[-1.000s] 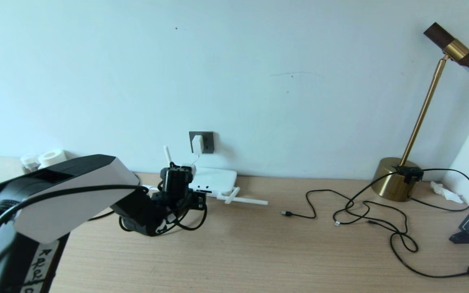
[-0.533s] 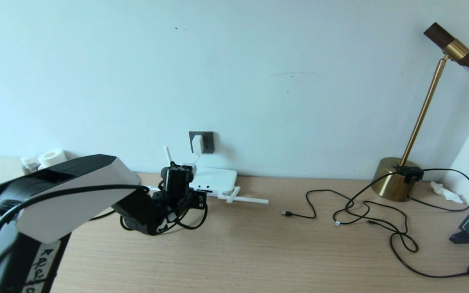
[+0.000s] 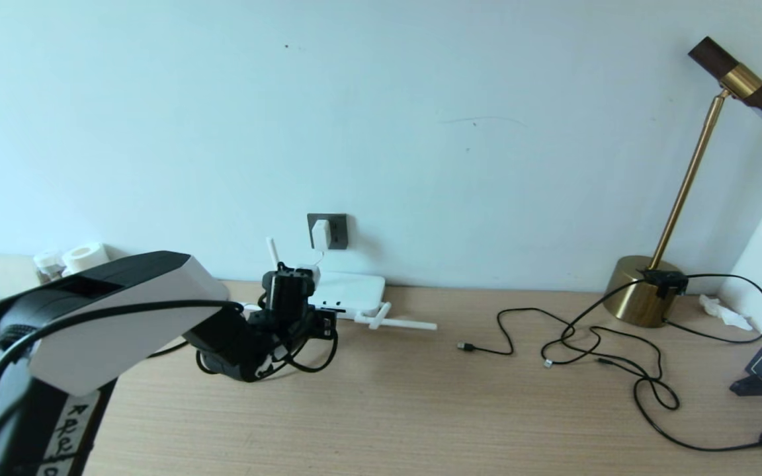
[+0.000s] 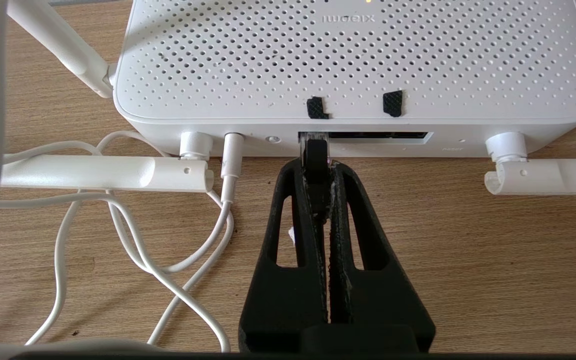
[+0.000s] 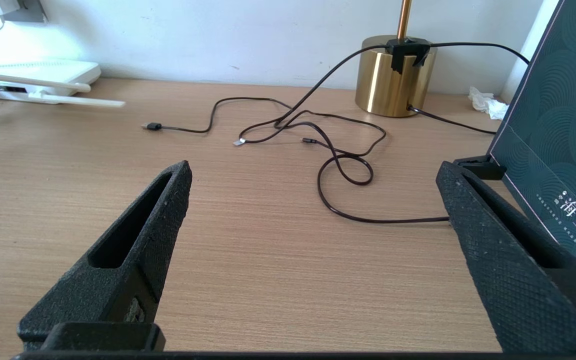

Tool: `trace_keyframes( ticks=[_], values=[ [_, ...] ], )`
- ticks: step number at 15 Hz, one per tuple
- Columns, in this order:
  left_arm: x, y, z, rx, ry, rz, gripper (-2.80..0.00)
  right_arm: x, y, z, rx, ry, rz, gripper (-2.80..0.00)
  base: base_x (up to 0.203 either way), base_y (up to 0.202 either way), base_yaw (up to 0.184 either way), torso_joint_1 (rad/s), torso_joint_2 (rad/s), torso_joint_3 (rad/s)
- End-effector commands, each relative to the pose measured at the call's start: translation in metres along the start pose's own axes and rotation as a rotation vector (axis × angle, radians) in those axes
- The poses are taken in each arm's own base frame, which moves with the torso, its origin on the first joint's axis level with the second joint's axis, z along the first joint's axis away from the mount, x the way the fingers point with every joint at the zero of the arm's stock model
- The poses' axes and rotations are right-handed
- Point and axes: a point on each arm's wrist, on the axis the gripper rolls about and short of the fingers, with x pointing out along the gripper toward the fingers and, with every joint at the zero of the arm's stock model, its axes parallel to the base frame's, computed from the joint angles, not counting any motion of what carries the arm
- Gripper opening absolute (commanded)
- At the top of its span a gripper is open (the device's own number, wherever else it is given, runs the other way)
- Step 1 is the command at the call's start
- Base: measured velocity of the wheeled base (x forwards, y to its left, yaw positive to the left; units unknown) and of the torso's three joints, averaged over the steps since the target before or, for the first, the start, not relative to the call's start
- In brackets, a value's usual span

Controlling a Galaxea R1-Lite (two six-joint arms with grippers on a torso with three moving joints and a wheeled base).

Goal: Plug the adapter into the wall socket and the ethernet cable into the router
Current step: Hand it to the other hand

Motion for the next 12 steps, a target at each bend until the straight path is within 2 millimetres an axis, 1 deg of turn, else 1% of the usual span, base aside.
trace_keyframes(
  ticks=[1, 12],
  values=[
    [0.0006, 0.0005, 0.0004, -0.002, -0.005, 0.003, -2.80, 0.0009, 0.0000, -0.0034, 0.000, 0.013, 0.001, 0.00, 0.000, 0.000, 0.000, 0.000, 0.00, 0.000],
    [0.0095, -0.0012, 0.0024, -0.005, -0.018, 0.009, -2.80, 0.0009, 0.0000, -0.0032, 0.000, 0.012, 0.001, 0.00, 0.000, 0.000, 0.000, 0.000, 0.00, 0.000]
  ],
)
